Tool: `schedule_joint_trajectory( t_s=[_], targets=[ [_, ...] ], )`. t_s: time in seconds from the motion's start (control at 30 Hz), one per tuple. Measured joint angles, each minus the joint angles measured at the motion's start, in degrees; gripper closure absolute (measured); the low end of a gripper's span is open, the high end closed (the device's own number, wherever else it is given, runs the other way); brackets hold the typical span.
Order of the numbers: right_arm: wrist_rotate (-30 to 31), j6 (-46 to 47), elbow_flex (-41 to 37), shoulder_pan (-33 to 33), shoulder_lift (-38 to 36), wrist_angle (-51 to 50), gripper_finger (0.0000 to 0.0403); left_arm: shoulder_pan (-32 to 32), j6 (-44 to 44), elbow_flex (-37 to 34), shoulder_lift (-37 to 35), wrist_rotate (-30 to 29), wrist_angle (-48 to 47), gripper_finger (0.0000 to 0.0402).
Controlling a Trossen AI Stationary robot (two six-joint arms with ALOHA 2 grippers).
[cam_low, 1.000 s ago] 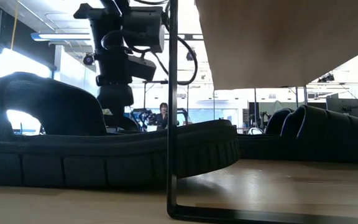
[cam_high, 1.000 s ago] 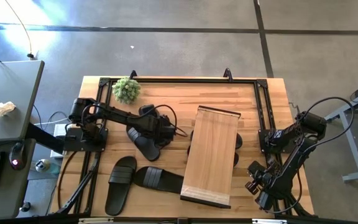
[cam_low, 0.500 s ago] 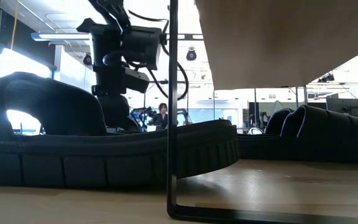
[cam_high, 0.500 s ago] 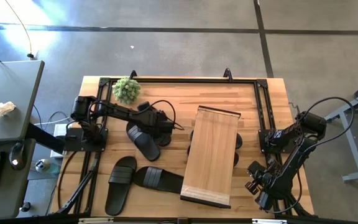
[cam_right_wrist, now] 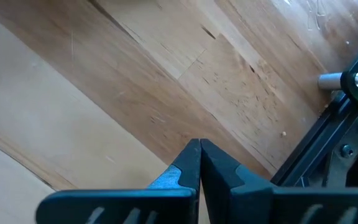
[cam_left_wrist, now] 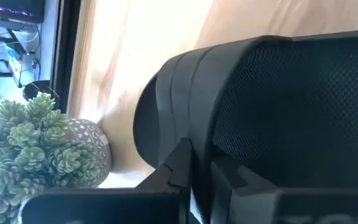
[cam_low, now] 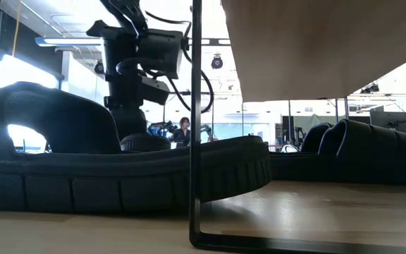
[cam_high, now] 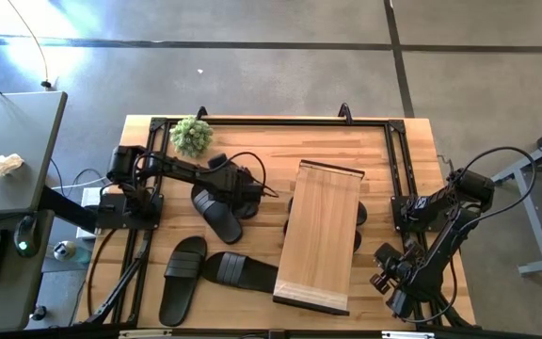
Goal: Pick and place slides into the shelf
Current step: Put the black slide on the shelf
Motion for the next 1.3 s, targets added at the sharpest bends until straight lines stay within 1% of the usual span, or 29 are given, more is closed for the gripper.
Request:
schedule_joint_trajectory(
  t_s=[0.07,0.13,0.23,0.37,0.5,0.73,0.87,0.93,1.0,1.07,1.2,1.3],
  targets=[
    [-0.2,1.2,0.0,0.0,0.0,-0.2,0.0402,0.0,0.1,0.3,0.0,-0.2,-0.5,0.0382],
    [-0.5,2.4,0.0,0.0,-0.1,-0.2,0.0402,0.0,0.2,1.5,0.0,-0.1,-2.6,0.0383],
    [-1.1,3.6,0.0,0.0,-0.9,-0.6,0.0402,0.0,0.0,5.0,-0.1,0.8,-7.3,0.0396],
    [-2.2,4.6,0.0,0.0,-2.9,-3.2,0.0402,-0.8,0.1,11.1,-0.5,0.0,-11.4,0.0393],
    [-3.6,7.0,0.0,0.0,-6.3,-6.6,0.0403,-2.3,2.2,18.4,-0.5,-3.4,-16.1,0.0395],
    [-3.2,8.1,0.3,0.0,-14.8,-8.5,0.0403,-4.6,3.9,31.7,-0.5,-10.7,-25.9,0.0396],
    [-0.5,8.1,4.4,0.0,-18.1,-16.3,0.0403,-5.0,3.9,38.5,-0.5,-14.8,-32.4,0.0398],
    [2.9,8.0,8.1,-0.2,-19.0,-22.5,0.0403,-4.9,4.5,41.6,-0.6,-17.2,-34.8,0.0398],
    [8.1,7.0,12.4,-0.9,-19.6,-26.9,0.0403,-5.0,7.1,44.3,-0.6,-19.2,-34.4,0.0397],
    [16.9,1.3,15.1,-2.1,-21.6,-25.1,0.0403,-5.3,9.5,46.9,-0.8,-20.5,-34.6,0.0399],
    [36.7,-2.2,20.8,-5.1,-24.8,-26.2,0.0403,-5.8,14.9,51.7,-1.1,-24.4,-33.7,0.0398],
    [49.3,-8.6,24.6,-7.1,-27.5,-26.2,0.0403,-6.6,18.7,55.3,-1.0,-26.5,-33.7,0.0399]
  ],
)
